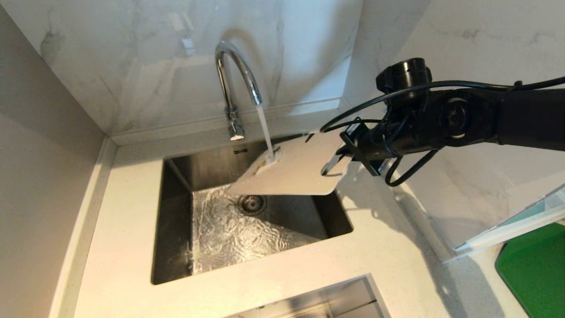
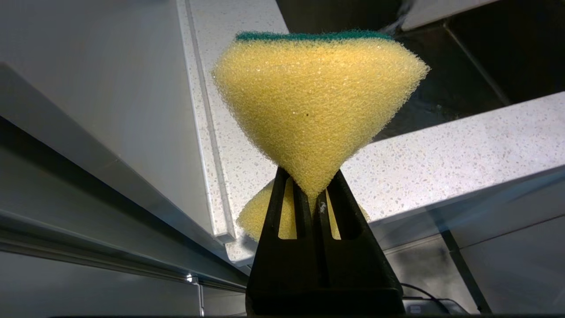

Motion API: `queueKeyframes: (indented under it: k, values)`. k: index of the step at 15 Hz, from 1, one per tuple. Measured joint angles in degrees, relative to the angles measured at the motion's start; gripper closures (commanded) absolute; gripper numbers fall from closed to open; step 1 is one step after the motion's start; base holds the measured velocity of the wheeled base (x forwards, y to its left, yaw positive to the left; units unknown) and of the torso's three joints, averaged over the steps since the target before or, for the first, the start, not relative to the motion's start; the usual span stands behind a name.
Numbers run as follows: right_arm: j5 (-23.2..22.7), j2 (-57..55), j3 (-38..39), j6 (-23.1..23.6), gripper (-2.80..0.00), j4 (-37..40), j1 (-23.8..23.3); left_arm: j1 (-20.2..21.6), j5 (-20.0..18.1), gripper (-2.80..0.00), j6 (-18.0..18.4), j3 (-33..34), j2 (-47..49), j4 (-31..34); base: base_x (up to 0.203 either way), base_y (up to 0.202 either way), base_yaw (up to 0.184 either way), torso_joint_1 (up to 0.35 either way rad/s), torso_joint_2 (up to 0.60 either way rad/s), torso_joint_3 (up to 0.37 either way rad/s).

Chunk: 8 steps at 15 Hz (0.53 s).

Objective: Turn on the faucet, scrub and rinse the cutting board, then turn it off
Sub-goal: Scrub the cutting board underwater

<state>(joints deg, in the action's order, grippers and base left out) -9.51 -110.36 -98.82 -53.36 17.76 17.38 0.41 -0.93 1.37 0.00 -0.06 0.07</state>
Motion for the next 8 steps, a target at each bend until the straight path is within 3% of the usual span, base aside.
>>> queueKeyframes:
  k: [3, 5, 8]
  values:
    - [0.2, 3.6, -0.2, 0.4, 0.00, 5.8, 0.0, 0.0, 0.0, 0.00, 0.2, -0.1, 0.0, 0.3, 0.000, 0.000, 0.000, 0.000, 0.00, 0.000]
    - [0.2, 6.4, -0.2, 0.5, 0.00, 10.5, 0.0, 0.0, -0.3, 0.00, 2.5, -0.4, 0.0, 0.8, 0.000, 0.000, 0.000, 0.000, 0.00, 0.000]
    - [0.2, 11.3, -0.2, 0.4, 0.00, 16.7, 0.0, 0.0, -1.6, 0.00, 3.5, -5.3, 1.4, 5.4, 0.000, 0.000, 0.000, 0.000, 0.00, 0.000]
